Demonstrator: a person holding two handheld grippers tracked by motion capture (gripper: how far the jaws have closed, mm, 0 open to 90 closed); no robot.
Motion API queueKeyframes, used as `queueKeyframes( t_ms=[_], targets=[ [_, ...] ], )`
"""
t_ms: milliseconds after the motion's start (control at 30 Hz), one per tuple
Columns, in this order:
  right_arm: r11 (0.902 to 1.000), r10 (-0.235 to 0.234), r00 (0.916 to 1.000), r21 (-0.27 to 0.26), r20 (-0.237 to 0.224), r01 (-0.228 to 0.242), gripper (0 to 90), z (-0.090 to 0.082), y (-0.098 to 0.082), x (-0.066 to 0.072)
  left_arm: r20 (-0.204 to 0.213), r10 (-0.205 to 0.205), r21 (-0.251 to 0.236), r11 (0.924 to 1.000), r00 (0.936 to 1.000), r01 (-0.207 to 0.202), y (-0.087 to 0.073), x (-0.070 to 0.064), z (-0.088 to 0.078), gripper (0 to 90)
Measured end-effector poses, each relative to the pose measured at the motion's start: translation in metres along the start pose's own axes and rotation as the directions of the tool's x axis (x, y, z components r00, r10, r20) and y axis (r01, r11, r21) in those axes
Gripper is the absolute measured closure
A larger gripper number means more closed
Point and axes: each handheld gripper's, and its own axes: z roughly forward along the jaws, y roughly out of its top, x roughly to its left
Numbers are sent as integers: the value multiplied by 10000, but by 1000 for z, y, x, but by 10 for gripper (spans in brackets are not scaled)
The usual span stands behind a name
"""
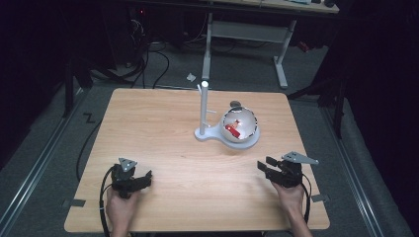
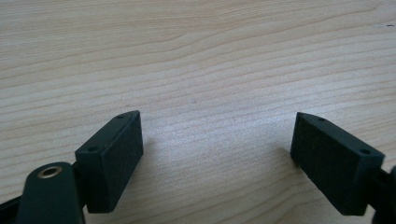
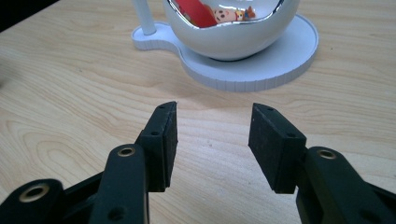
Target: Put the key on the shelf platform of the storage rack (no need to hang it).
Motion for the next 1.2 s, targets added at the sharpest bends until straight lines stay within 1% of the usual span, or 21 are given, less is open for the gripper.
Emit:
queueKeyframes(
  t_ms=[67, 233, 300, 400, 433, 533, 633, 767, 867, 1033, 1067, 1167, 1200],
  targets=[
    [9999, -17, 10000, 171, 14, 17, 522, 5, -3, -1, 2, 5, 3, 10000, 10000, -5, 0, 0, 0, 172],
    [9996, -28, 9999, 299, 96, 25, 520, 12, -7, -2, -3, -6, 1, 10000, 10000, 6, 0, 0, 0, 172],
    [9988, -67, 9998, 481, 183, 58, 517, 16, -10, -3, 1, 3, -1, 10000, 10000, -3, 0, 0, 0, 173],
    [9982, -45, 9998, 602, 204, 32, 514, 19, -10, -2, 2, 7, 1, 10000, 10000, -7, 0, 0, 0, 173],
    [9970, -184, 9993, 763, 326, 158, 511, 22, -11, -2, -4, -2, -3, 10000, 10000, 2, 0, 0, 0, 173],
    [9968, -187, 9992, 781, 361, 158, 509, 25, -13, -3, -1, 2, -1, 10000, 10000, -2, 0, 0, 0, 173],
    [9955, -156, 9989, 937, 433, 115, 507, 30, -16, -3, 0, 9, -3, 10000, 10000, -9, 0, 0, 0, 172],
    [9949, -234, 9988, 993, 441, 190, 505, 33, -17, -2, -5, -11, -4, 10000, 10000, 11, 0, 0, 0, 172],
    [9938, -320, 9981, 1078, 529, 262, 499, 36, -18, -2, -2, -4, -2, 10000, 10000, 4, 0, 0, 0, 173],
    [9922, -337, 9975, 1218, 619, 259, 492, 39, -20, -1, -3, 4, -5, 10000, 10000, -4, 0, 0, 0, 173],
    [9914, -447, 9967, 1260, 678, 358, 488, 40, -20, -1, 2, 10, -2, 10000, 10000, -10, 0, 0, 0, 173],
    [9907, -471, 9963, 1307, 723, 374, 483, 41, -21, -1, -3, 0, -1, 10000, 10000, 0, 0, 0, 0, 172],
    [9896, -551, 9956, 1371, 759, 443, 478, 43, -22, 0, 0, 13, -3, 10000, 10000, -13, 0, 0, 0, 173]
  ],
)
